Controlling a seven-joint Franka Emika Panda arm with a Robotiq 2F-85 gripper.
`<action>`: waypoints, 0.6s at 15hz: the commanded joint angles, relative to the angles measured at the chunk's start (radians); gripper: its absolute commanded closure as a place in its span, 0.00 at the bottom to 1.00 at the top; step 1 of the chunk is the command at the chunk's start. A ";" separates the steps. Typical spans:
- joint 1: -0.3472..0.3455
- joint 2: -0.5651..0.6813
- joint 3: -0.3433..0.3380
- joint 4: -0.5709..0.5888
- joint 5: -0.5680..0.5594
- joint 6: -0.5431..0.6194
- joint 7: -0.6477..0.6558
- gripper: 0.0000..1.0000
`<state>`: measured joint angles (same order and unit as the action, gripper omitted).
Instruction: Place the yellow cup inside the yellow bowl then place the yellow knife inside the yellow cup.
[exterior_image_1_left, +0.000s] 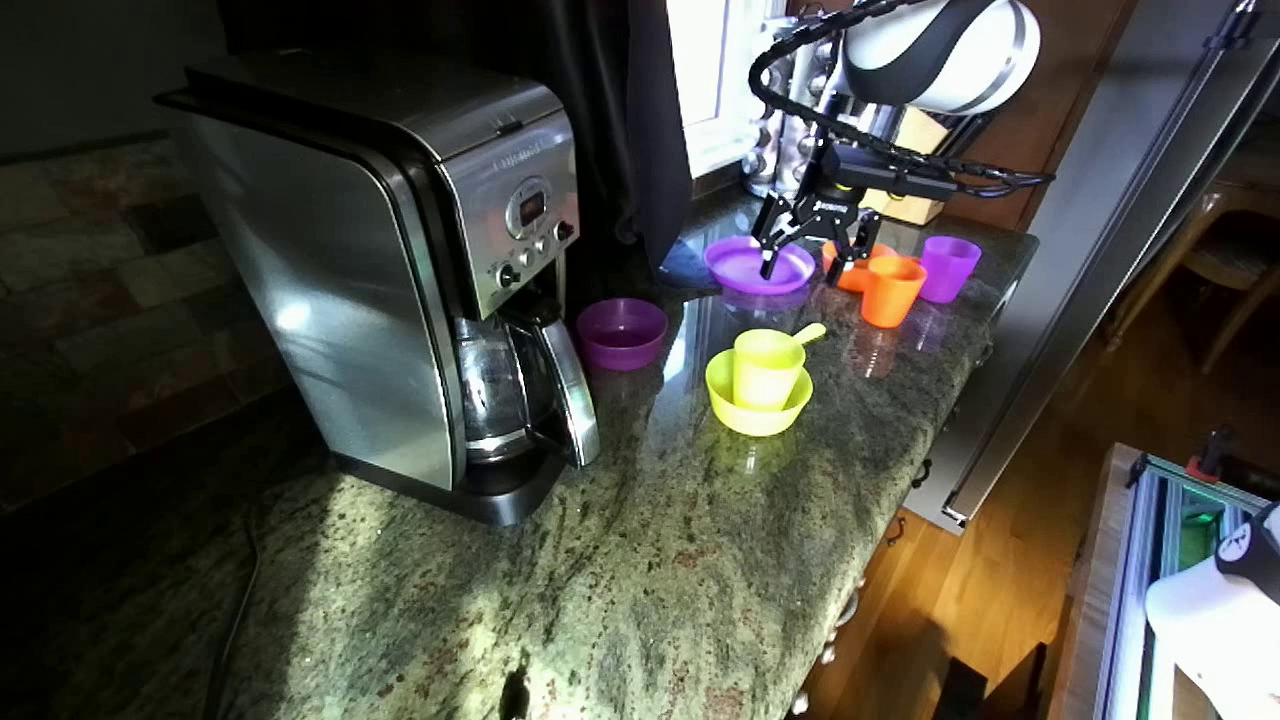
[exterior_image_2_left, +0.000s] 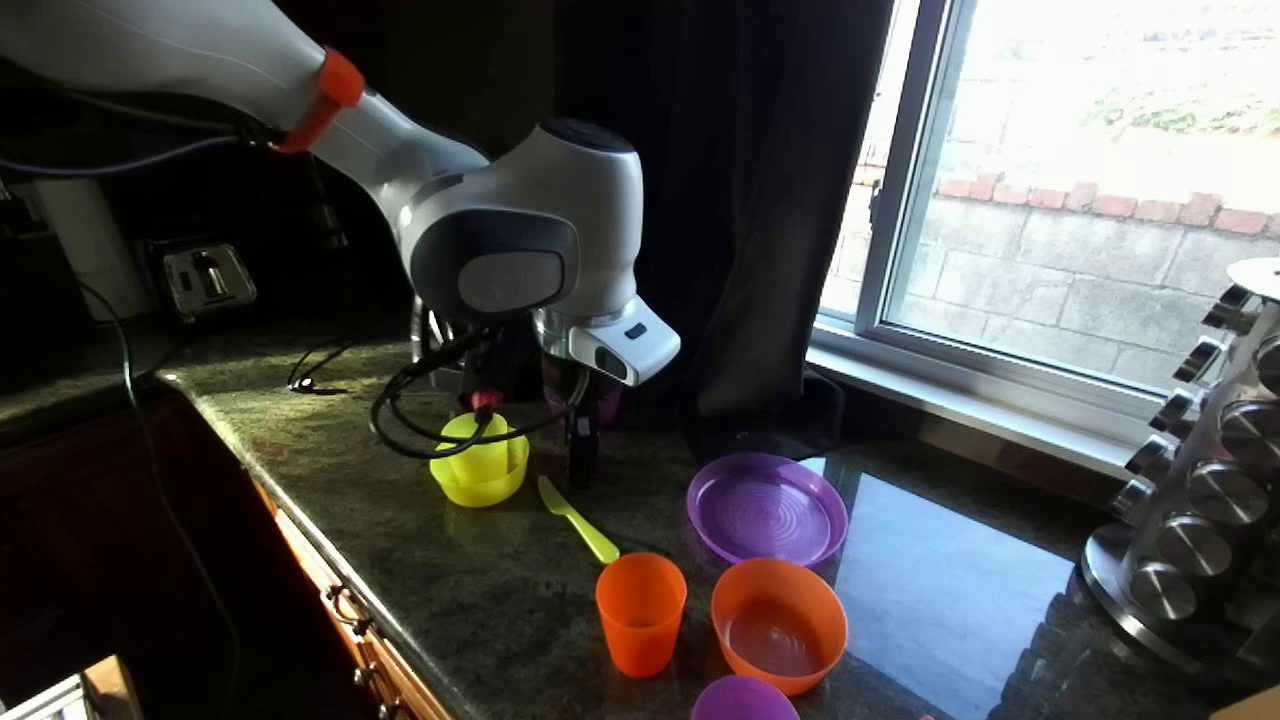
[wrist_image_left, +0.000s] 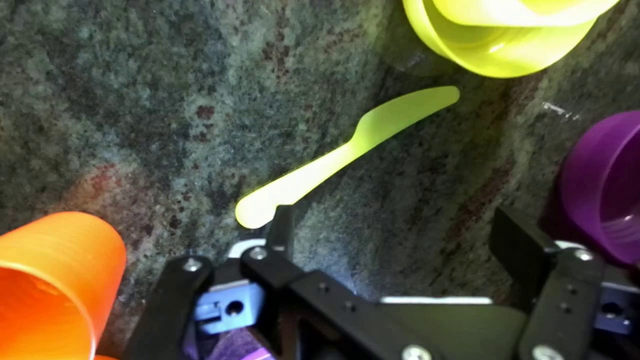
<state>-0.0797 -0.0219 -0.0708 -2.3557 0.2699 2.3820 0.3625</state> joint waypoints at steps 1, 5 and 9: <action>-0.006 0.065 -0.008 0.023 0.030 0.045 0.112 0.00; -0.004 0.106 -0.012 0.034 0.010 0.027 0.186 0.00; -0.002 0.138 -0.020 0.045 -0.017 0.017 0.238 0.00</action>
<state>-0.0870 0.0795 -0.0782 -2.3385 0.2700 2.4165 0.5500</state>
